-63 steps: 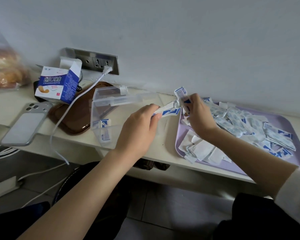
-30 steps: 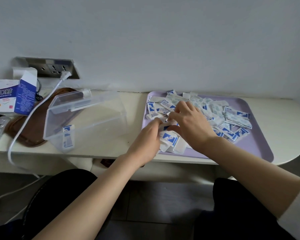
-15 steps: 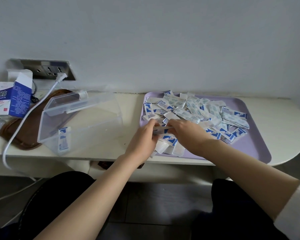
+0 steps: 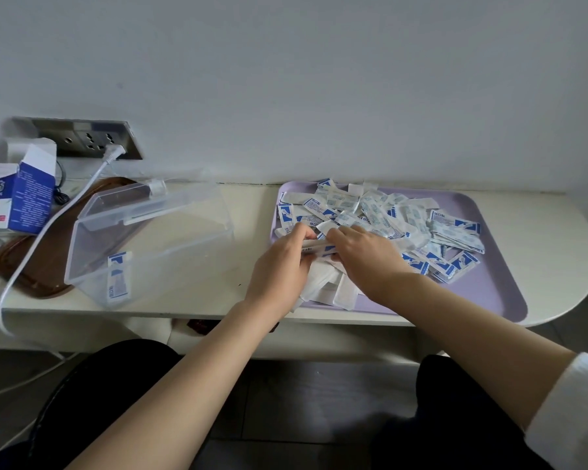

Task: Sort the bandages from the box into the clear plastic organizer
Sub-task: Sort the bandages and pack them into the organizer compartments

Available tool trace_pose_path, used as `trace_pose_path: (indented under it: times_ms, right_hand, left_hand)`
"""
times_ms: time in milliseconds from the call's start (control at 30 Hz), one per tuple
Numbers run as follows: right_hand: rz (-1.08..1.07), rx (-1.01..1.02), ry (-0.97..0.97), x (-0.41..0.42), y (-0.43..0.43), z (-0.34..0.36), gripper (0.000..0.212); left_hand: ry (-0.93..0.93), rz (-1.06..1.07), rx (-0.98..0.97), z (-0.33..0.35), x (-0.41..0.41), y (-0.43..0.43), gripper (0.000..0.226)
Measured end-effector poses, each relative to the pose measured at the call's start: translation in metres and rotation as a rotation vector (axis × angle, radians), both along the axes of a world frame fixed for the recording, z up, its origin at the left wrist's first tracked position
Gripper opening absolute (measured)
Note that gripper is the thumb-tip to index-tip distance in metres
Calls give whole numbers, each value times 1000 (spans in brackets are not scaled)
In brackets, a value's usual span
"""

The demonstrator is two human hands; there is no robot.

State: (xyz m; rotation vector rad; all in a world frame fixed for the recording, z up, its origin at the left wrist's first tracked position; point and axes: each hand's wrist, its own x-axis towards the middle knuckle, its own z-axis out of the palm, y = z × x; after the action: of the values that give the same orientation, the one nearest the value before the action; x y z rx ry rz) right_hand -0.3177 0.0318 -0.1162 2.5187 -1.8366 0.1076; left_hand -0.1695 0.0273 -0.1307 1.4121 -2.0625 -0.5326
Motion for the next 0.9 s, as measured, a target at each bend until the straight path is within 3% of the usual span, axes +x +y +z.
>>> trace_pose_path:
  times_ms: [167, 333, 767, 900]
  right_hand:
    - [14, 106, -8, 3, 2, -16, 32]
    - [-16, 61, -94, 2, -1, -16, 25]
    - [-221, 62, -335, -16, -13, 7, 20]
    - [-278, 130, -387, -20, -14, 8, 18]
  left_hand:
    - [-298, -91, 49, -10, 0, -3, 16]
    - [-409, -94, 48, -8, -1, -5, 24]
    - [-97, 65, 234, -9, 14, -16, 24]
    - [12, -7, 237, -5, 14, -19, 45]
